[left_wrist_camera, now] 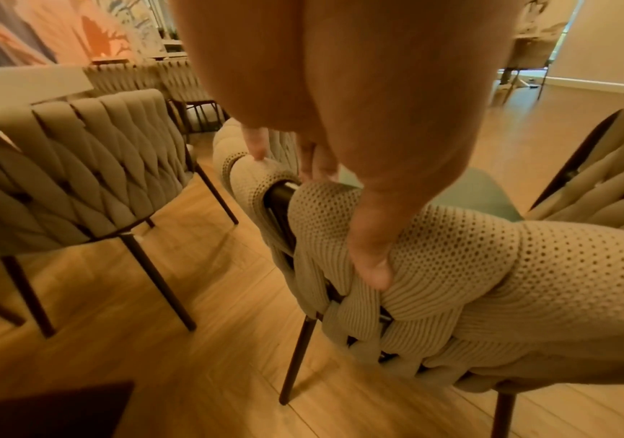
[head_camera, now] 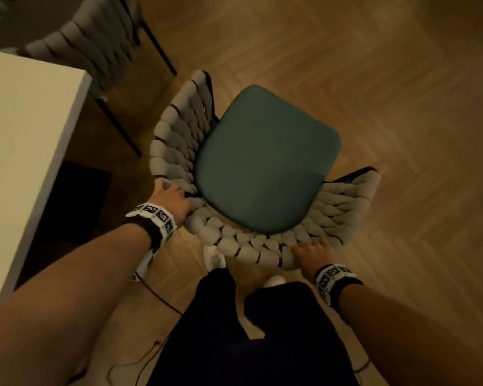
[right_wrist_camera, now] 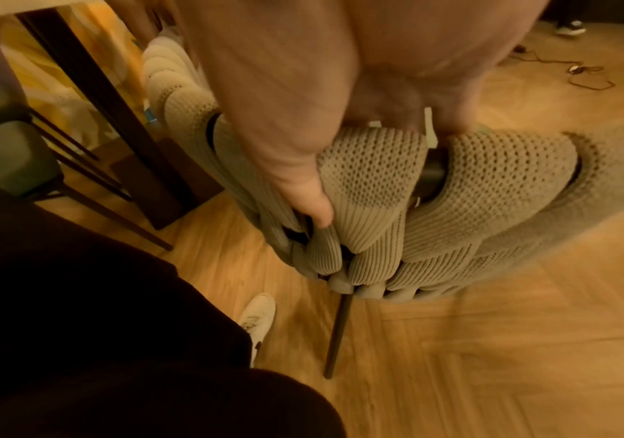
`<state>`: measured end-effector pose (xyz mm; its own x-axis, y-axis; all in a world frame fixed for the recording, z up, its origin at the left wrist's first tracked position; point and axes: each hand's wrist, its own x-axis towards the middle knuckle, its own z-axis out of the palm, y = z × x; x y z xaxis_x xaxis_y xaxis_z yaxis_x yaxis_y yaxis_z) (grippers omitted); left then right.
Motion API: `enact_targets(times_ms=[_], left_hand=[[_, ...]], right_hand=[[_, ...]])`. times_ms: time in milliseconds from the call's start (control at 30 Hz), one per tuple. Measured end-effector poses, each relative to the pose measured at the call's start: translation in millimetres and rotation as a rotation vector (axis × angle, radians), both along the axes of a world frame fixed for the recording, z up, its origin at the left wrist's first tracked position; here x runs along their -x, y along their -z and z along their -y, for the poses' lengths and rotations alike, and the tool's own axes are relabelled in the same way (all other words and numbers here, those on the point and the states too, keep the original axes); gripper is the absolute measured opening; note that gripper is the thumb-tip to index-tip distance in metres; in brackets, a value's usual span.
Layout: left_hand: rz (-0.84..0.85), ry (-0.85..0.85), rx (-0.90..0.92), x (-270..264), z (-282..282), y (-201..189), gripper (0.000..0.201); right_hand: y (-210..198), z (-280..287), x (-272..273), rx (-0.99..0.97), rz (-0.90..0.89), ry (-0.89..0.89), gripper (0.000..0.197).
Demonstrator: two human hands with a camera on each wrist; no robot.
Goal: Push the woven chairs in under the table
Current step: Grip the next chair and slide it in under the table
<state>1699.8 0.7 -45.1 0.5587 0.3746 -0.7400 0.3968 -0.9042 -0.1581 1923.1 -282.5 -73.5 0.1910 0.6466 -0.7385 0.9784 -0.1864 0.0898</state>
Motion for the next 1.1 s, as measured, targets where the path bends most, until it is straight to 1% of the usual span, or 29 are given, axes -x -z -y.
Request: enact_targets(times_ms=[133,267,333,467,567,700,767,867,1000,1100], left_hand=[[0.042,-0.153,0.003,-1.3,37.5,5.5,0.036],[0.039,-0.400,-0.004,-10.3,92.7,6.1,0.045],[0.028,-0.511,-0.001,-13.7,124.2,3.6,0.044],[0.073,-0.753,0.028,-11.5,188.6,5.6,0.043],[0.077,-0.916,0.076,-8.9,231.5,2.8,0.048],[0.080,-1.104,0.092,-12.6,280.1,0.4,0.067],[0.095,-1.201,0.091,-16.0,296.3,1.4,0.071],[0.106,-1.326,0.090,-22.1,311.8,4.7,0.074],[0.118,-1.457,0.077,-35.8,319.2,5.5,0.071],[0.102,-1.529,0.078,-48.0,317.0,2.7,0.072]], right_hand=[[-4.3,-16.0,-57.6,-0.019,0.090,-0.187,0.032],[-9.0,-36.5,-110.1,-0.027,0.092,-0.383,0.033],[-11.7,-42.4,-128.2,-0.031,0.092,-0.483,0.034],[-12.8,-58.5,-147.9,-0.031,0.089,-0.700,0.034],[-9.2,-70.8,-151.3,-0.050,0.067,-0.861,0.032],[-5.6,-97.3,-146.0,-0.096,0.047,-1.052,0.028],[-4.1,-114.8,-138.4,-0.126,0.052,-1.134,0.025],[-6.7,-147.7,-122.8,-0.149,0.048,-1.245,0.023],[-10.8,-188.8,-100.3,-0.198,0.034,-1.359,0.027],[-12.4,-215.4,-85.3,-0.238,0.019,-1.382,0.028]])
